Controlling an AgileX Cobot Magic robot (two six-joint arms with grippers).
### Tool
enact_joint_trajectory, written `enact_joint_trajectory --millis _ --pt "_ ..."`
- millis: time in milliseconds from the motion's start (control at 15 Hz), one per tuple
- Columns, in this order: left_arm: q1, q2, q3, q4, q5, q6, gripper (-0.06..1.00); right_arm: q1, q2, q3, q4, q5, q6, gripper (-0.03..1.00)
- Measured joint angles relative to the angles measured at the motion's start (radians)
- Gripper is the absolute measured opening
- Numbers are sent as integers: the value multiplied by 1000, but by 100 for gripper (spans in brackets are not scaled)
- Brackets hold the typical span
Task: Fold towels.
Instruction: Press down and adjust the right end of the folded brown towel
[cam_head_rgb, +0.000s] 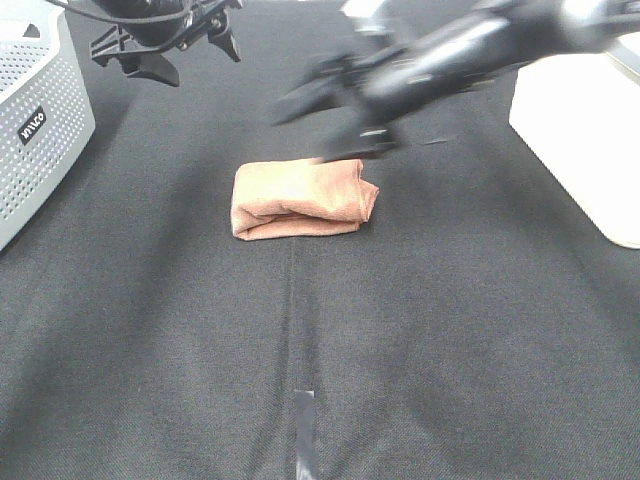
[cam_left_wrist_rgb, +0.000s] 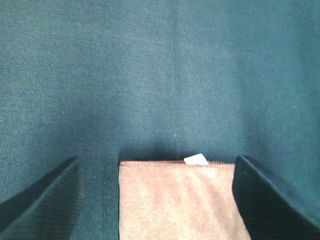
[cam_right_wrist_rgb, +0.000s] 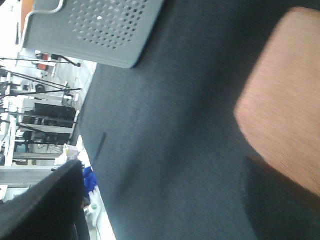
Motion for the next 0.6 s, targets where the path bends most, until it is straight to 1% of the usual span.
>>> enact_joint_trajectory --millis 133,333,400,600 --pt "0 0 0 0 16 0 77 5 47 0 40 -15 -6 79" --pt "0 0 0 0 67 11 77 -15 136 0 57 -24 -7 79" --pt "0 0 0 0 67 11 77 -15 136 0 57 -24 -7 79" --pt "0 -11 0 0 152 64 77 -19 159 -1 62 -23 -4 78"
